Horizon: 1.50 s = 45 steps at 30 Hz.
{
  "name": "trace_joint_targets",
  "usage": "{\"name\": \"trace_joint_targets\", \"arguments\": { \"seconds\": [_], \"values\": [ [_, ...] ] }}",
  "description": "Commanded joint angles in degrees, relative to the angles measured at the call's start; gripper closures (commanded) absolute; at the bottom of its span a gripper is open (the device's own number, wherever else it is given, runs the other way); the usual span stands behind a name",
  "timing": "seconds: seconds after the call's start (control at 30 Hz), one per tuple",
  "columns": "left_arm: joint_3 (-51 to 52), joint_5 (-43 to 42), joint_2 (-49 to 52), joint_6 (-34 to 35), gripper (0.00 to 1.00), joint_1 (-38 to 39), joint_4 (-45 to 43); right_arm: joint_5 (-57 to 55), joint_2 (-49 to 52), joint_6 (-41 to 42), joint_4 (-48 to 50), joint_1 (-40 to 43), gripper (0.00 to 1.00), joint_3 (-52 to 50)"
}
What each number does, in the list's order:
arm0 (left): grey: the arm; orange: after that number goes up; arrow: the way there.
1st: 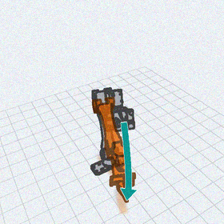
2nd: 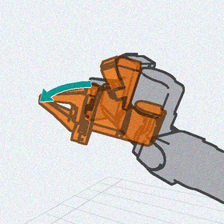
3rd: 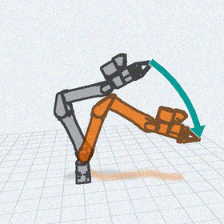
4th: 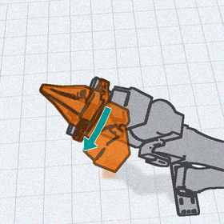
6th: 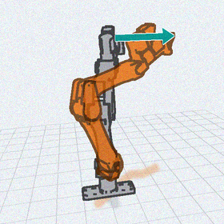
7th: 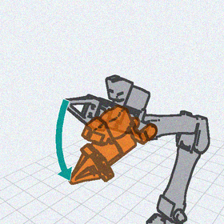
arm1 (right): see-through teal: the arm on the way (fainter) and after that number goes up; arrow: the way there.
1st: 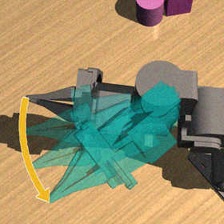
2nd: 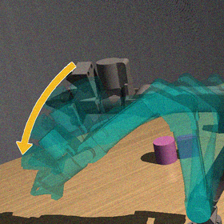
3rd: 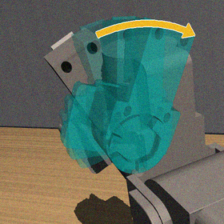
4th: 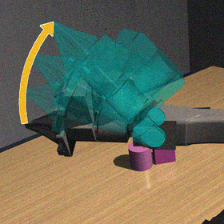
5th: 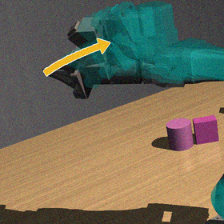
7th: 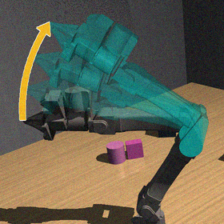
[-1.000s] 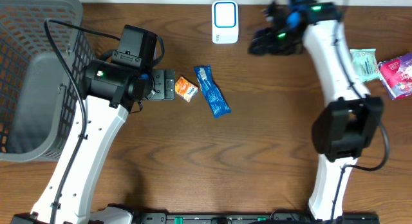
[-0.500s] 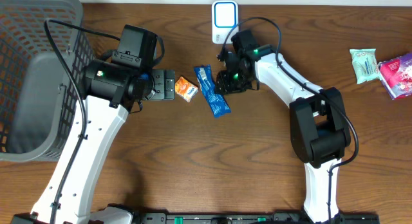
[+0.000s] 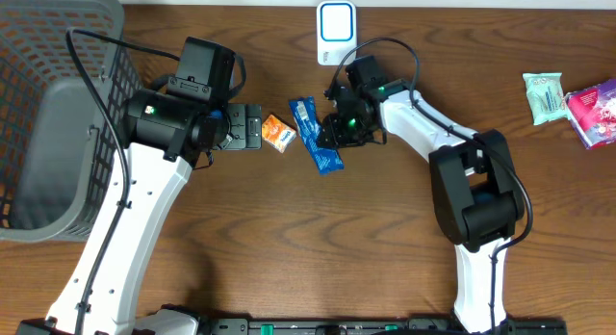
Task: Scan the item barcode
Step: 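Reach the right gripper to the blue snack bar and grasp it, then lift the blue bar with the right gripper and carry it right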
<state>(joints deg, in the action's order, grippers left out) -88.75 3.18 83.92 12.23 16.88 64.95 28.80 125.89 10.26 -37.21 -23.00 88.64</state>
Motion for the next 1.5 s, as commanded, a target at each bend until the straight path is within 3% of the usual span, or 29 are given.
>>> {"name": "trace_joint_targets", "arguments": {
  "seconds": [0.0,0.07,0.23,0.5,0.73,0.97,1.2,1.33,1.47],
  "values": [
    [-0.3,0.5,0.3,0.5,0.02,-0.2,0.2,-1.7,0.1,1.0,0.9,-1.5,0.82,-1.8],
    [-0.3,0.5,0.3,0.5,0.02,-0.2,0.2,-2.0,0.1,1.2,1.1,-1.8,0.99,-1.8],
    [-0.3,0.5,0.3,0.5,0.03,-0.2,0.2,-7.9,-0.6,2.6,0.5,-1.1,0.99,-0.9],
    [-0.3,0.5,0.3,0.5,0.02,-0.2,0.2,-46.4,-12.4,3.0,-7.7,-1.5,0.99,0.7],
    [-0.3,0.5,0.3,0.5,0.02,-0.2,0.2,-66.6,-11.3,2.6,-12.9,-2.3,0.99,0.0],
    [-0.3,0.5,0.3,0.5,0.02,-0.2,0.2,-77.7,-0.9,2.5,-13.3,-4.7,0.99,-0.2],
    [-0.3,0.5,0.3,0.5,0.02,-0.2,0.2,-77.0,3.7,4.0,-16.5,-10.8,0.98,-0.1],
    [-0.3,0.5,0.3,0.5,0.02,-0.2,0.2,-73.1,1.7,5.6,-17.1,-14.6,0.64,2.4],
    [-0.3,0.5,0.3,0.5,0.02,-0.2,0.2,-68.6,0.3,5.5,-20.0,-13.8,0.50,8.1]
  ]
}}
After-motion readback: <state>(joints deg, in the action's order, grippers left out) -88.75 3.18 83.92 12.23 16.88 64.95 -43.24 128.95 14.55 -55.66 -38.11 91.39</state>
